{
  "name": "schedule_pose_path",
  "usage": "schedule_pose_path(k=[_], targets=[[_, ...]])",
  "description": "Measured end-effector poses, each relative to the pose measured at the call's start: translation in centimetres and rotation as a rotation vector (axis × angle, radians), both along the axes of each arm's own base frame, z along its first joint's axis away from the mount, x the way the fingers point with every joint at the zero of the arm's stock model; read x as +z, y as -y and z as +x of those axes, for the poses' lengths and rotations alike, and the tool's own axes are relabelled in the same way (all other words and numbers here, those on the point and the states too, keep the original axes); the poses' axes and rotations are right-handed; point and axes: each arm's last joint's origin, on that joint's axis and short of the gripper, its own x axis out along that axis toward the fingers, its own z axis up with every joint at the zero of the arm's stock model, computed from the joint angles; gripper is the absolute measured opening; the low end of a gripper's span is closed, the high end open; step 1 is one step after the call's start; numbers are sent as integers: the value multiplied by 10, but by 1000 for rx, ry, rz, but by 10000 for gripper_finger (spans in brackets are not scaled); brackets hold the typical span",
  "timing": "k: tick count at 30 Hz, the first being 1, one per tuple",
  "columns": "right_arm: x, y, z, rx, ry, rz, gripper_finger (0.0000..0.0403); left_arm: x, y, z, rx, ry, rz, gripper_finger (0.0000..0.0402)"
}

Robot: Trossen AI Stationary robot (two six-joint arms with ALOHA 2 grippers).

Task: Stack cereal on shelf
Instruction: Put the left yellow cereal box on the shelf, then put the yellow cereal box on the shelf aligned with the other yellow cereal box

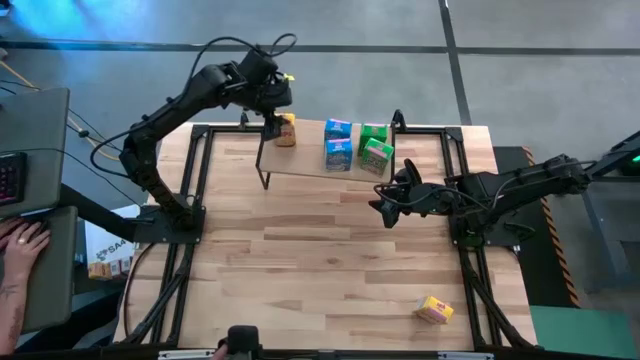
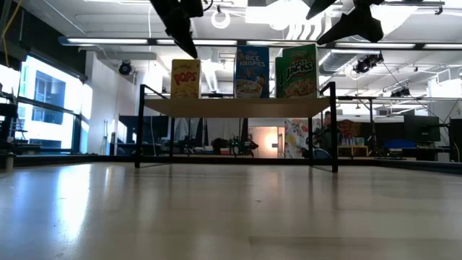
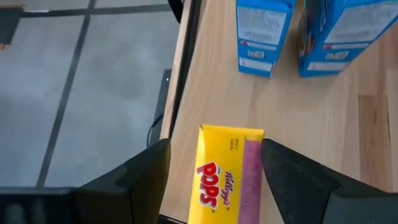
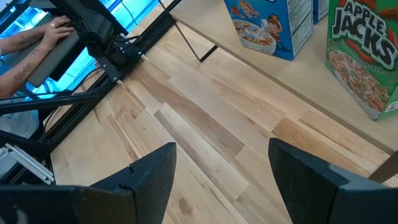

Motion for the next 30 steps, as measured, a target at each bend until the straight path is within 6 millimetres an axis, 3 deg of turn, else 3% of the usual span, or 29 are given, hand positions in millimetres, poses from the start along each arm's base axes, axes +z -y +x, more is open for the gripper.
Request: schedule_pose_path(k=[7, 14, 23, 27, 30], targets=[[0, 0, 0, 0, 0, 0, 252, 19, 5, -6, 33, 67, 17, 241], [0, 0, 0, 1, 0, 0, 252, 41, 19, -24, 185, 205, -71, 241], [0, 0, 0, 31, -16, -46, 252, 75, 58, -51, 153, 543, -275, 241], [0, 0, 0, 35, -17, -48, 252, 74, 81, -63, 153, 773, -280, 241], [0, -1, 0, 77, -28, -51, 252, 58, 98, -75, 178, 929, -271, 241]])
